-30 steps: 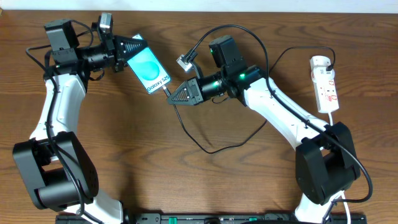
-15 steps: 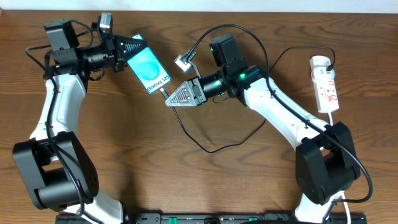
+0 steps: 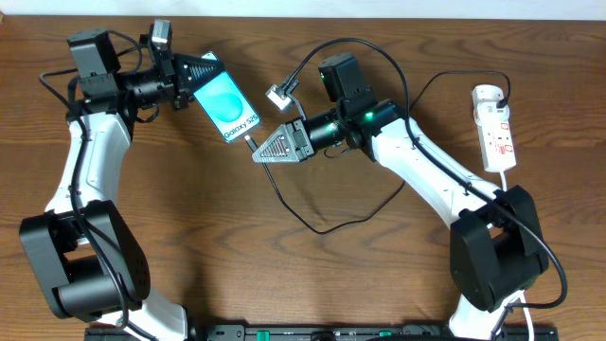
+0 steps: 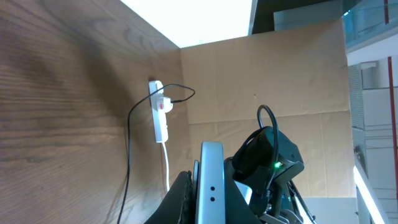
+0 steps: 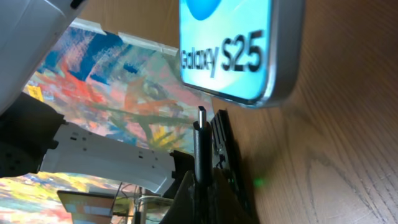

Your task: Plug charger to phone and switch on socket

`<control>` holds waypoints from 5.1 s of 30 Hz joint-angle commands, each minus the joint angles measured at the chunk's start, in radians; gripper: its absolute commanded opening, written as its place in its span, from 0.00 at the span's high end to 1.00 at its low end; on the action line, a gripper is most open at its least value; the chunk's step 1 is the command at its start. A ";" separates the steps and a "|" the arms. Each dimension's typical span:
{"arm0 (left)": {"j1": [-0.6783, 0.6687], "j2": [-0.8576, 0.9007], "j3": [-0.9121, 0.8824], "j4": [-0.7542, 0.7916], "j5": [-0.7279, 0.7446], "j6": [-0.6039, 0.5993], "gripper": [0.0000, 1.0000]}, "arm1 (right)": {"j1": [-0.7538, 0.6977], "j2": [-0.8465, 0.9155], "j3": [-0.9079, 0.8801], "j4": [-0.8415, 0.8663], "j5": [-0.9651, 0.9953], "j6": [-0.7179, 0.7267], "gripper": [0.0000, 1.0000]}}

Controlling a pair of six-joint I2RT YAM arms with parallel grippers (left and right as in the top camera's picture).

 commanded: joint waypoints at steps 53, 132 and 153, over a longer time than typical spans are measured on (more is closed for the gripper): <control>-0.001 0.006 0.005 0.005 0.029 -0.020 0.93 | -0.006 -0.004 -0.001 0.030 0.042 0.058 0.99; -0.001 0.006 0.005 0.005 0.032 -0.020 0.93 | 0.005 -0.004 -0.001 0.026 0.000 0.049 0.99; -0.001 0.006 0.005 0.005 0.032 -0.020 0.93 | 0.005 -0.004 -0.001 0.026 0.004 0.049 0.99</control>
